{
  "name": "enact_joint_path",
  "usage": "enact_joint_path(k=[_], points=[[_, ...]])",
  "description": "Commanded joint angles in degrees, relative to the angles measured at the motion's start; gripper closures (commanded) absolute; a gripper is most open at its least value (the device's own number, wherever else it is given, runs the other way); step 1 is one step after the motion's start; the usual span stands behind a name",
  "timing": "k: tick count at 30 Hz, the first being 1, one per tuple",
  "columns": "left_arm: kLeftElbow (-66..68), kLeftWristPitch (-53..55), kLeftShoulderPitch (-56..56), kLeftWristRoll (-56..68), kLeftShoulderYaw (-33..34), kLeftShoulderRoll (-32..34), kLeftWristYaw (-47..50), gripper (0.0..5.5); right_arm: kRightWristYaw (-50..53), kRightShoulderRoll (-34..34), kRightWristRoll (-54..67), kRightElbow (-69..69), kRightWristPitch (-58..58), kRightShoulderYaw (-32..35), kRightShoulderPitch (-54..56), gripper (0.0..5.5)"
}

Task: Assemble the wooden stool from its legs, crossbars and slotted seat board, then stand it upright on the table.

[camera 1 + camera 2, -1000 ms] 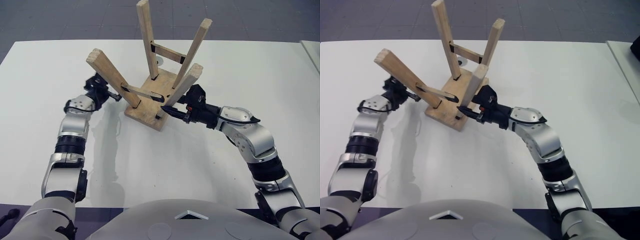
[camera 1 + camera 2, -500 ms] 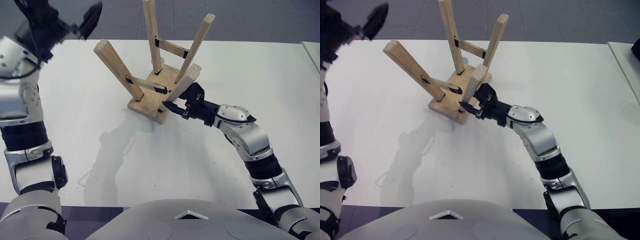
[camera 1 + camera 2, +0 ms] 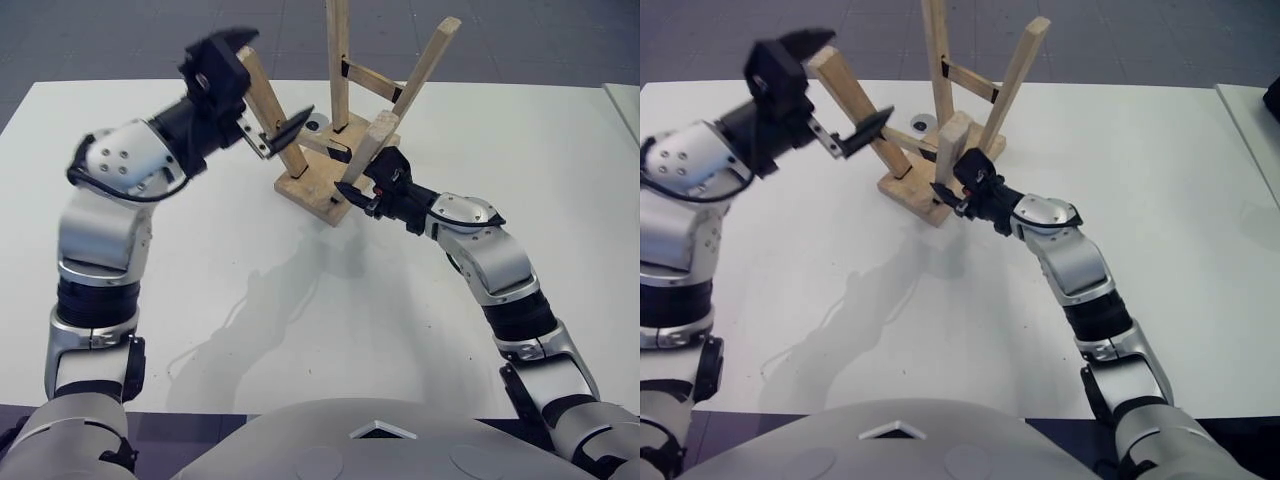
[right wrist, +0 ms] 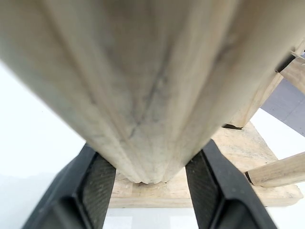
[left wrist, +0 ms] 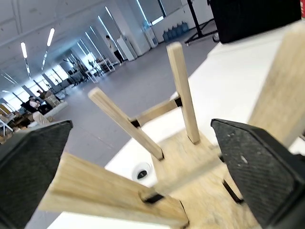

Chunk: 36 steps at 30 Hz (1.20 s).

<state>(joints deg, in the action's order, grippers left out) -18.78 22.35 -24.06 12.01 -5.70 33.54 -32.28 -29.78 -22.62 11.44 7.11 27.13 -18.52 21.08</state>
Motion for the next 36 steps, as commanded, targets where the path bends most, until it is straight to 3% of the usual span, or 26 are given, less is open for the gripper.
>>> enact_joint_path(k=[1, 8, 16, 24, 36], points=[[2.69, -3.86, -1.41, -4.21, -1.47, -2.76, 2.41, 0.1, -1.0, -1.46, -2.38, -4.75, 4.53, -1.53, -3.86, 3.48], [8.33, -9.08, -6.68, -9.85, -4.5, -7.71, 4.74, 0.1, -2.05, -0.49, -1.96, -7.01, 4.89, -0.87, -2.4, 3.48], [14.83, -17.92, -5.52, -27.01, -13.77, -5.03, 5.67, 0.1, -2.62, 0.49, -2.04, -8.69, 5.37, -0.64, -1.54, 3.48], [18.3, -20.27, -7.21, -27.89, -11.39, -7.93, 8.96, 0.1, -5.04, 0.61, -3.28, -14.42, 6.06, -2.76, 0.98, 3.48], [25.38, -20.88, -7.43, -35.91, -18.29, -4.58, 1.78, 0.1, -10.8, -1.11, -4.89, -20.16, 5.73, -6.16, 5.02, 3.48]])
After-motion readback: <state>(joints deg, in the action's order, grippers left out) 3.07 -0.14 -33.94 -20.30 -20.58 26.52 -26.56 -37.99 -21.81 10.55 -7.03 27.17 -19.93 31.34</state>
